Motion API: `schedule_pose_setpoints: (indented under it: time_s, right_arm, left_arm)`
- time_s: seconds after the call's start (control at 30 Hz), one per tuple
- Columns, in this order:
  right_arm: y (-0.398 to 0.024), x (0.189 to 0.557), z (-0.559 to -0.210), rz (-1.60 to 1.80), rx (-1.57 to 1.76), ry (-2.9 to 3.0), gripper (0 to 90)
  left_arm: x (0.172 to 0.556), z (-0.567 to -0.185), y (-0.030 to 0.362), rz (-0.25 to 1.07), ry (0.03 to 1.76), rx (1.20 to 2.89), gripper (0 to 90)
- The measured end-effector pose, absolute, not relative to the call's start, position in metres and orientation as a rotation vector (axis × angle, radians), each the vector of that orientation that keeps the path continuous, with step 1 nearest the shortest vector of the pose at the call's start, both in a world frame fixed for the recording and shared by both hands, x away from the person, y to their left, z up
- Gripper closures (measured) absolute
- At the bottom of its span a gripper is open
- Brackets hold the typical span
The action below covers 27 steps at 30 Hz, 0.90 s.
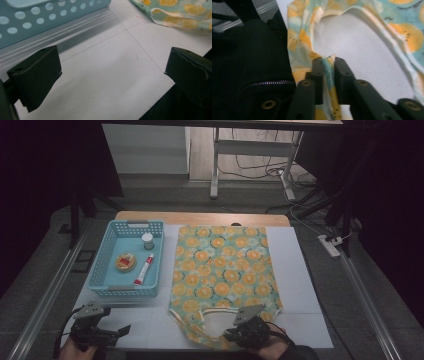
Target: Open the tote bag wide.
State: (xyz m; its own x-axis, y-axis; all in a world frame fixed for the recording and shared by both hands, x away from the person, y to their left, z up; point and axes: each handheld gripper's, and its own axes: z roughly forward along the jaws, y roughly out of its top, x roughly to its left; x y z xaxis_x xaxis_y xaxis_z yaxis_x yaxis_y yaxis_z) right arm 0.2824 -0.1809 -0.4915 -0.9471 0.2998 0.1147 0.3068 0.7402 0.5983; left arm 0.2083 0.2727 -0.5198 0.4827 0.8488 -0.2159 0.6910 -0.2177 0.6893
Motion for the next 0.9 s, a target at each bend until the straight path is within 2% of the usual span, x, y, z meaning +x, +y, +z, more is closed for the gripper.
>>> schedule_pose_setpoints:
  time_s: [0.13, 0.9]
  right_arm:
    - [-0.184, 0.29, -0.484, -1.049, -0.545, -2.874, 88.6]
    - [-0.18, 0.344, -0.453, -1.222, -0.652, -2.932, 89.6]
  left_arm:
    - [0.208, -0.52, 0.273, 0.263, 1.272, 1.975, 0.4]
    - [0.208, -0.52, 0.274, 0.259, 1.273, 1.964, 0.6]
